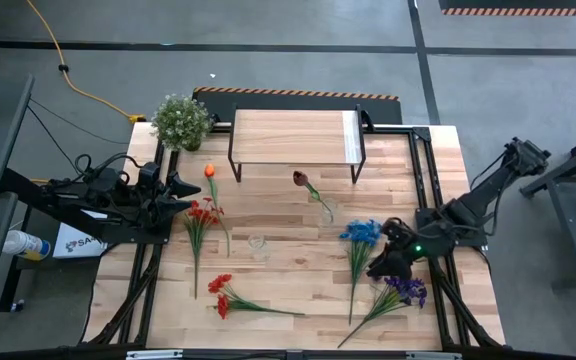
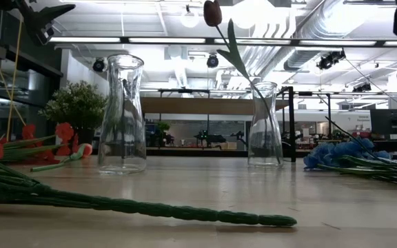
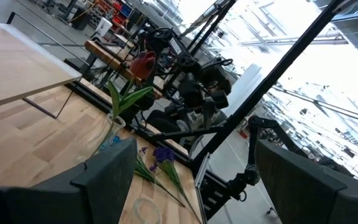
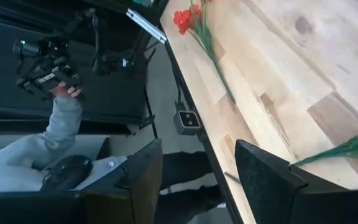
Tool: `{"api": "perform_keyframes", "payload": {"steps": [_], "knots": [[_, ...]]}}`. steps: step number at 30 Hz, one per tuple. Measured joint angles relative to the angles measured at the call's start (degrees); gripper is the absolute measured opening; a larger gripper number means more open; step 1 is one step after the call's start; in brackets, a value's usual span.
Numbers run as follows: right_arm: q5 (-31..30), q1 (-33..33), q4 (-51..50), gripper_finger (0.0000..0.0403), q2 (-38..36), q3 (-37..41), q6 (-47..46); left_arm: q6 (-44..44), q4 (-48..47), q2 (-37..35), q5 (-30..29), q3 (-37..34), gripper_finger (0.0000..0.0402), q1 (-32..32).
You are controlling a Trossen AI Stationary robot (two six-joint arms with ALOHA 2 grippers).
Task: Pick and place flowers into a vace then onto a shelf
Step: Put the blue flower into the right transparent vase
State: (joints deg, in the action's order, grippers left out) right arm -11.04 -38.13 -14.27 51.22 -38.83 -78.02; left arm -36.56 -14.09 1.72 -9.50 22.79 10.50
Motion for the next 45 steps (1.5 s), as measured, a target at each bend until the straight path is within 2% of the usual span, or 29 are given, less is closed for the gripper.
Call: {"api": "perform_keyframes", "payload": {"steps": [4,7,13,20,26,31,45], "knots": [[-3.8,-1.6,-1.4,0.0193,0.0,-1.7,0.5,0.0,0.0,0.0,0.0,0.0,0.0358,0.0],[-6.4,-2.3,-6.0,0.0193,0.0,-5.3,1.7,0.0,0.0,0.0,0.0,0.0,0.0358,0.0],[-10.2,-2.6,-23.8,0.0193,0.5,-16.9,2.5,0.0,0.0,0.0,0.0,0.0,0.0358,0.0],[-11.4,-2.4,-44.3,0.0193,4.9,-32.4,1.3,0.0,-1.4,0.0,0.0,0.0,0.0358,0.0],[-9.8,-2.4,-55.9,0.0193,11.0,-42.5,-2.2,-0.6,-4.0,0.0,0.0,0.0,0.0358,0.0],[-6.9,-2.4,-63.3,0.0193,16.2,-47.9,-7.0,-1.3,-4.6,0.0,0.0,0.0,0.0358,0.0],[0.5,-2.4,-65.6,0.0193,24.3,-49.5,-19.3,-1.3,-6.0,0.0,0.0,0.0,0.0358,0.0]]}}
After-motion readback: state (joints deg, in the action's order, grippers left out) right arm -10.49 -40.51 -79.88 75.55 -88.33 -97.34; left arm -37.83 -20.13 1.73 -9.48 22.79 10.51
